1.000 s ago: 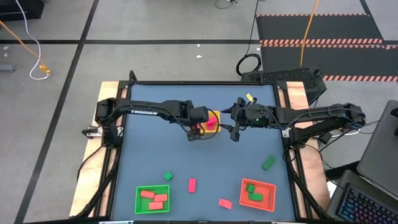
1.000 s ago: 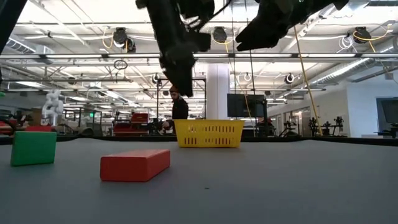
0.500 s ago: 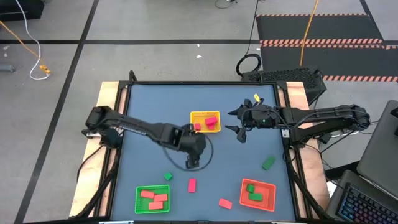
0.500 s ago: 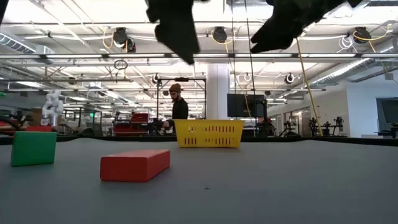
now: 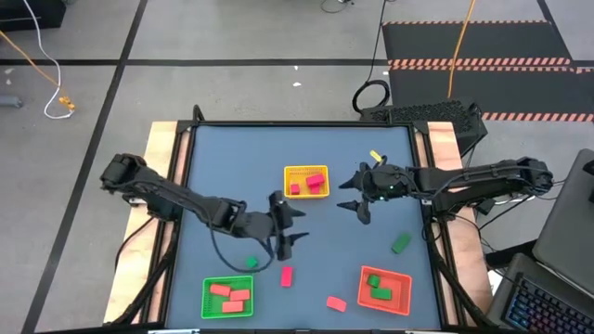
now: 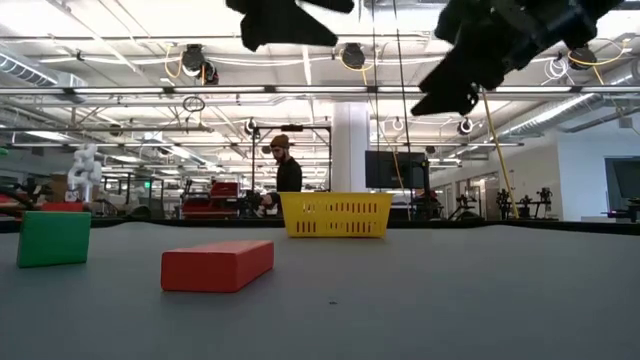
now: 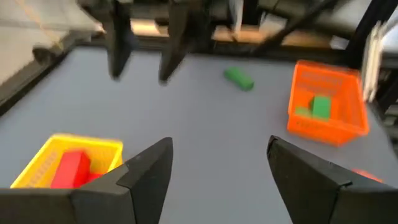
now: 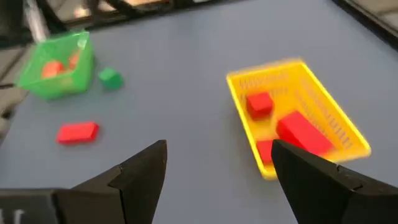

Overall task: Sort & place blocks by color
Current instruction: Put the green block into the orange bin

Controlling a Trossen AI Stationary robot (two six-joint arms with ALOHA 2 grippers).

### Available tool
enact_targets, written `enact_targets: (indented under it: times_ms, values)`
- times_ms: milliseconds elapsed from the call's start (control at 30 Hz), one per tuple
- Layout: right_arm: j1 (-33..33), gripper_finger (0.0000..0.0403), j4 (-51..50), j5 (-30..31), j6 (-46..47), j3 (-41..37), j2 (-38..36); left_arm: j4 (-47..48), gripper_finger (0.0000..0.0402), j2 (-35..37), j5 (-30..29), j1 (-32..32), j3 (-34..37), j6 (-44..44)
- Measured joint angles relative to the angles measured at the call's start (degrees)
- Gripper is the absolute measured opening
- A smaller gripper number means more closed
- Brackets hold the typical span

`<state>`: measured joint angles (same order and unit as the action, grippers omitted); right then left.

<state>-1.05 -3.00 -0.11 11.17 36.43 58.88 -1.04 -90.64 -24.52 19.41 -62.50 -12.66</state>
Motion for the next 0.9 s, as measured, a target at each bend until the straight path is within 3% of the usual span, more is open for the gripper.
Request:
enact_targets:
  times_ms: [233,333,433,667,900]
  values:
    - [2.51,0.0281,-6.04,0.47,2.77,-0.60,0.49,-7.57,0.0262,7.38,-0.15,0.01,13.47,-4.18]
    - [4.72,0.0281,-11.72,4.09,2.76,0.19,0.55,-8.81,0.0262,9.55,-0.29,-0.09,16.74,-4.33]
    - [7.07,0.0281,-18.58,7.59,3.20,2.77,1.66,-10.15,0.0262,10.21,-1.24,-0.62,18.53,-4.12]
    - [14.19,0.0281,-39.28,7.59,8.04,10.43,8.80,-13.25,0.0262,9.98,-1.44,-0.53,21.28,-5.67]
    - [21.11,0.0281,-58.18,2.48,11.74,16.30,19.54,-13.89,0.0262,9.96,-1.41,0.97,21.90,-6.98]
